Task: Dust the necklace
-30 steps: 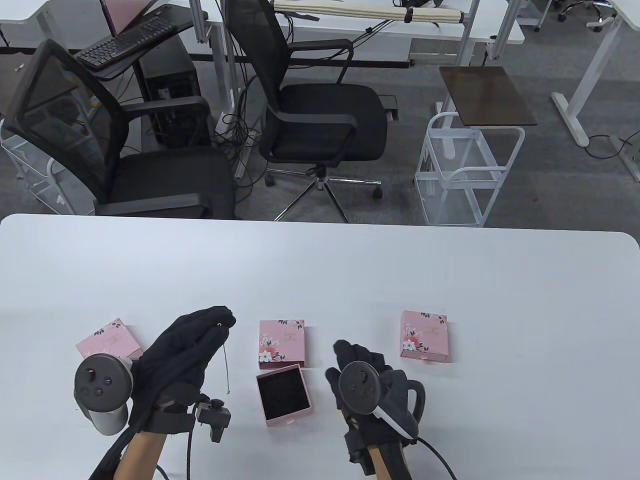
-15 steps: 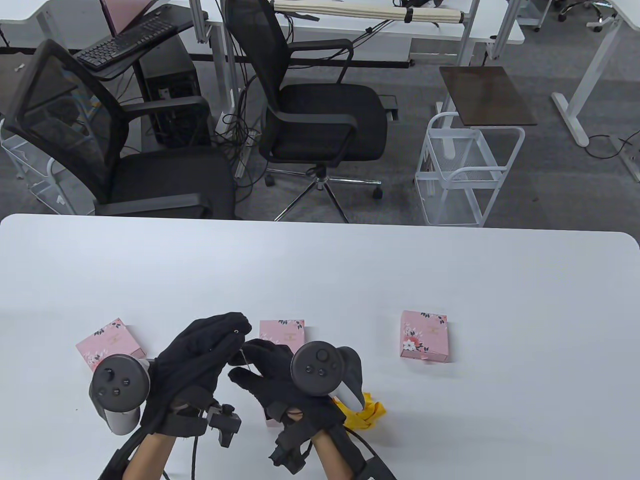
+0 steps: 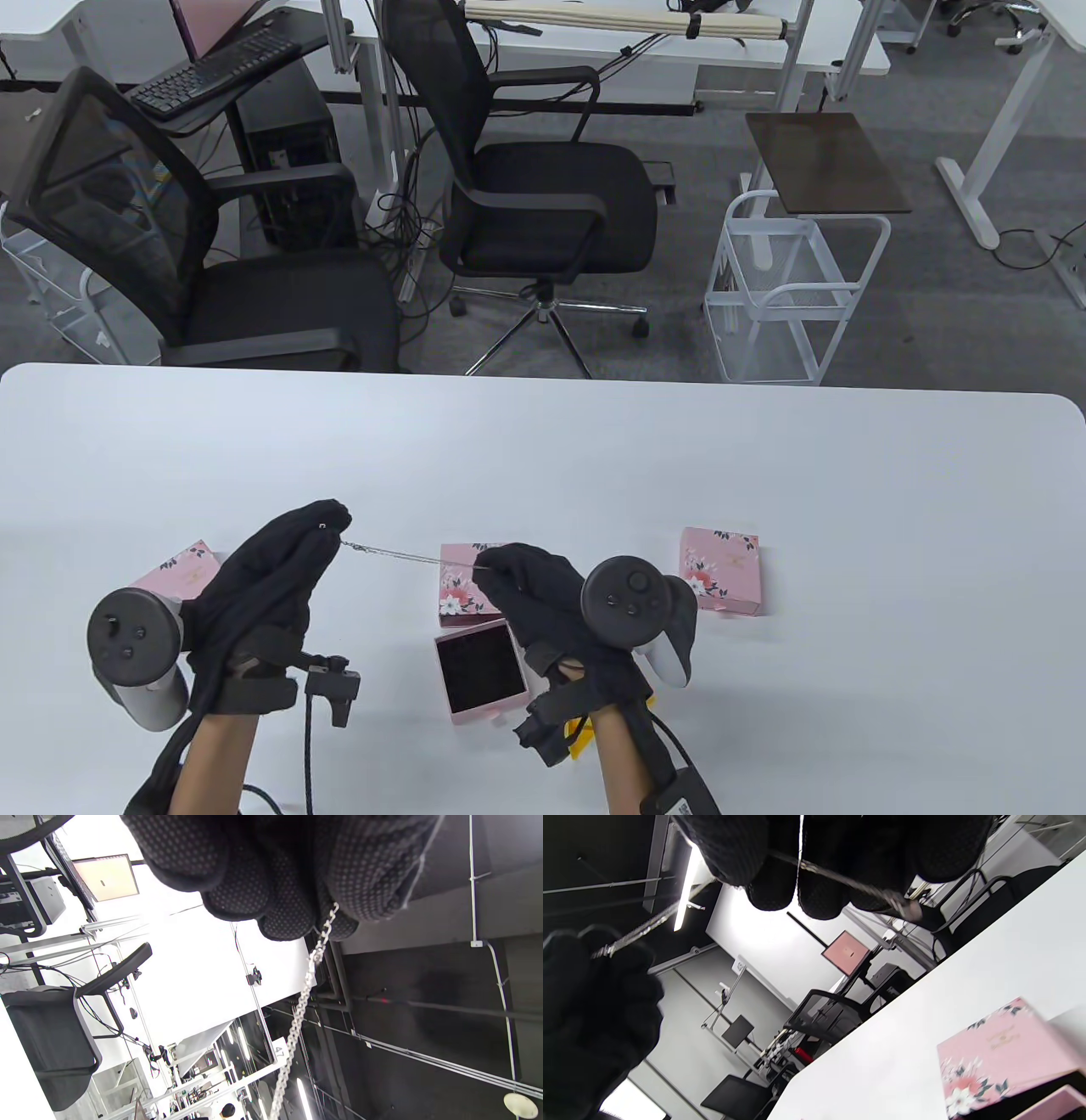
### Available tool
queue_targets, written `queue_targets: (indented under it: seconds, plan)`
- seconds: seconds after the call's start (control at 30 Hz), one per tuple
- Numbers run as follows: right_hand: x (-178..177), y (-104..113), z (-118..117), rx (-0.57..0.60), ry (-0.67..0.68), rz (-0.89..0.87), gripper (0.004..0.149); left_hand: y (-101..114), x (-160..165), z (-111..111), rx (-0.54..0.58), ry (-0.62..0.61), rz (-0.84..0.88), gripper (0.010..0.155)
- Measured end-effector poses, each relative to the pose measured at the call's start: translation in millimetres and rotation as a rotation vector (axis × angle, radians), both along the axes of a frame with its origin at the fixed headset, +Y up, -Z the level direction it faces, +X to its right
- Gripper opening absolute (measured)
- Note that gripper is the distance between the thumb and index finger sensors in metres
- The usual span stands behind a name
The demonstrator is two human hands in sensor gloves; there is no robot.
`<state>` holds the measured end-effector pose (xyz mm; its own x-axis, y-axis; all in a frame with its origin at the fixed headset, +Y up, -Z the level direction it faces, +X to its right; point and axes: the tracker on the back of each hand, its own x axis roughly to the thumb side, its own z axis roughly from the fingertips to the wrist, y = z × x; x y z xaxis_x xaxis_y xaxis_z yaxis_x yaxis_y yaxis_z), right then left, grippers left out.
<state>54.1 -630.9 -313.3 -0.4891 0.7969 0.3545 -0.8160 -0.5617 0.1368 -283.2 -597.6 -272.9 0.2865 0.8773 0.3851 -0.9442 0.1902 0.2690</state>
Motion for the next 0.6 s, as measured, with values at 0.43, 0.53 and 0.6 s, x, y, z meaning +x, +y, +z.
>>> queue_targets:
  seconds: [0.43, 0.53, 0.6]
  plan:
    - [49.2, 8.2, 2.0, 0.043, -0.205, -0.208, 0.036, -12.8, -7.9, -11.9, -0.09, 0.141, -0.156, 0.035]
    - [49.1, 14.1, 7.8, 0.095, -0.259, -0.233, 0.036, -16.7, -1.1, -17.9, -0.167, 0.112, -0.273, 0.036]
    - [47.1, 20.3, 12.9, 0.131, -0.251, -0.254, 0.036, -19.6, 6.5, -23.5, -0.246, 0.035, -0.369, 0.036]
